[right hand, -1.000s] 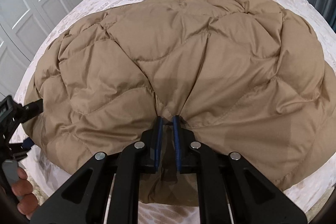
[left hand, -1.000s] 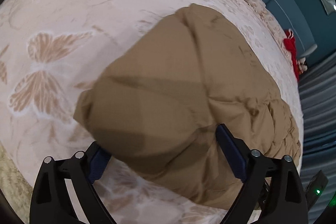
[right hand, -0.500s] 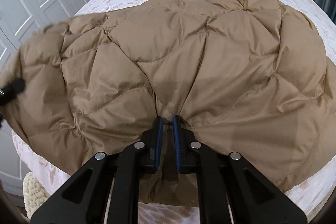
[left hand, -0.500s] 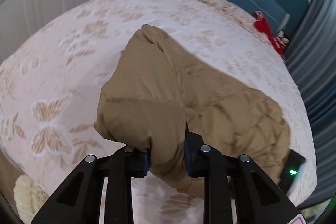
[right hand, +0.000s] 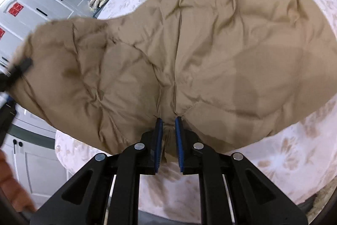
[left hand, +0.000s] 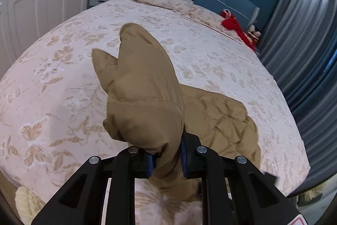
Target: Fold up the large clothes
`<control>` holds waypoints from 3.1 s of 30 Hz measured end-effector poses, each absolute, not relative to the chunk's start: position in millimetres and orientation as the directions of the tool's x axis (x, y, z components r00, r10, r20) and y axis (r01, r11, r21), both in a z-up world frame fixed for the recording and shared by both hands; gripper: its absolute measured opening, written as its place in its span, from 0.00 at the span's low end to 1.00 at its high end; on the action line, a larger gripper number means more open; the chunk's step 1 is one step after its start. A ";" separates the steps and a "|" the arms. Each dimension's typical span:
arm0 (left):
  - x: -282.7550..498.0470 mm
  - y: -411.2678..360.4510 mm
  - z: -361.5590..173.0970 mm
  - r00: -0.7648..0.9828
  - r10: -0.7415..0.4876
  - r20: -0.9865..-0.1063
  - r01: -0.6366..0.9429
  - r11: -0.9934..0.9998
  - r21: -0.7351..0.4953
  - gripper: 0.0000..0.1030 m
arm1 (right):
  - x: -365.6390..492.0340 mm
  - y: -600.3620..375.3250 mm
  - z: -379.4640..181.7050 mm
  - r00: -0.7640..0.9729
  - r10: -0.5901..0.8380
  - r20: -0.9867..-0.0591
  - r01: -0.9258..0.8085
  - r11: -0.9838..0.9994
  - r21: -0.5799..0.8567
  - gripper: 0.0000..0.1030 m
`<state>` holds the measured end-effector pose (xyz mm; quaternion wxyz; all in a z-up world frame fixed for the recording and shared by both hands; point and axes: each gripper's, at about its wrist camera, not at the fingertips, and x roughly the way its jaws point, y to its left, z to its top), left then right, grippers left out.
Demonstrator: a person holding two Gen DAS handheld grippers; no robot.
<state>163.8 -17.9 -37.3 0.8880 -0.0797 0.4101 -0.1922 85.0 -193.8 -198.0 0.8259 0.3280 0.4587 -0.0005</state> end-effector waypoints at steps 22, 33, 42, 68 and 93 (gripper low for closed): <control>90.8 -220.8 -78.8 0.362 -0.545 -0.756 0.720 0.679 -0.145 0.12 | -3.7 -342.0 -145.5 0.689 0.192 -0.699 0.429 0.670 0.607 0.10; 68.3 -279.4 -131.6 0.276 -0.497 -0.823 0.761 0.636 -0.129 0.12 | 2.0 -390.1 -52.8 0.727 -0.043 -0.685 0.420 0.817 0.395 0.32; 62.0 -292.6 -154.0 0.287 -0.466 -0.837 0.784 0.616 -0.074 0.13 | 81.1 -429.8 -57.3 0.689 0.172 -0.704 0.326 0.794 0.513 0.49; 164.4 -225.0 -27.6 0.474 -0.472 -0.743 0.566 0.810 -0.153 0.43 | 134.9 -469.0 -132.3 0.498 0.065 -0.865 0.462 0.824 0.328 0.12; 244.0 -286.0 -133.9 0.545 -0.211 -0.811 0.432 0.900 0.056 0.54 | 178.1 -440.1 -190.9 0.437 -0.090 -0.895 0.479 0.865 0.147 0.16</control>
